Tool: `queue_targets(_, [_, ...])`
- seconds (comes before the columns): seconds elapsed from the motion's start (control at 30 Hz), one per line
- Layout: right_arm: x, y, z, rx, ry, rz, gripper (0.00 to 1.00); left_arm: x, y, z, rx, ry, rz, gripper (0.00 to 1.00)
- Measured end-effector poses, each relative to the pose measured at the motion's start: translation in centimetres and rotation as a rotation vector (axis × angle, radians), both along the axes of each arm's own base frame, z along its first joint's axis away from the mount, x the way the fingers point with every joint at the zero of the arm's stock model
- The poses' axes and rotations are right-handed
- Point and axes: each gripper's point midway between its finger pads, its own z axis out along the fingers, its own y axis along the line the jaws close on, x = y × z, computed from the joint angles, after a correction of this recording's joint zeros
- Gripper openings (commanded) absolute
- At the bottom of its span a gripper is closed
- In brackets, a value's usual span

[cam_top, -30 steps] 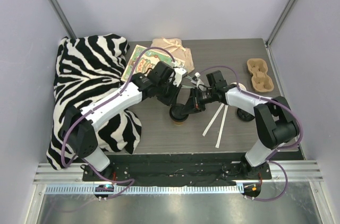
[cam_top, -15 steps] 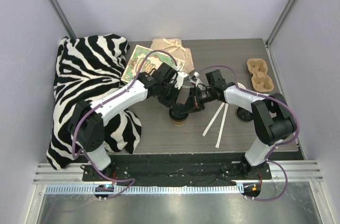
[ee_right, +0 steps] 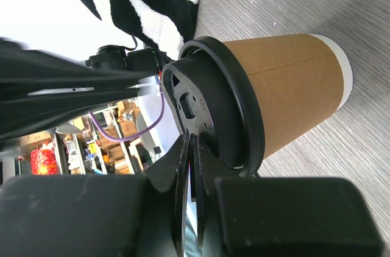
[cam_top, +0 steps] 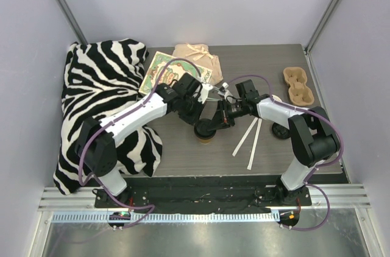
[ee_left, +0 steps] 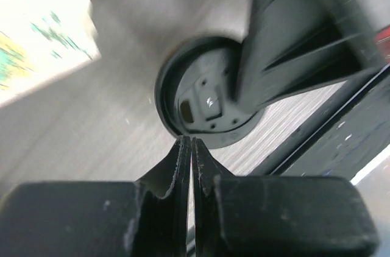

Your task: Pack the takeout coffee

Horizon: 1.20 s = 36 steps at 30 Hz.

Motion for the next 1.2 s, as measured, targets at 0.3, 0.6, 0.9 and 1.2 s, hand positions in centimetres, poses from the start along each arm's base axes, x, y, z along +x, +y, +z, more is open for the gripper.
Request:
queue_targets(0.3, [0.0,-0.1,-0.1,0.008,0.021,0.006,0.12,-1.3,1.3,-4.3,0.069,0.088,0.007,0.04])
queue_targets(0.6, [0.0,-0.1,-0.1,0.010,0.021,0.006,0.12,-0.1,0.1,-0.9,0.014,0.032,0.010,0.12])
queue_targets(0.9, [0.0,-0.1,-0.1,0.010,0.021,0.006,0.12,-0.4,-1.3,1.9,-0.050,-0.033,-0.006,0.14])
queue_targets(1.2, [-0.1,-0.1,-0.1,0.011,0.029,0.008,0.13,-1.8,0.1,-3.1,0.028,0.022,-0.002,0.12])
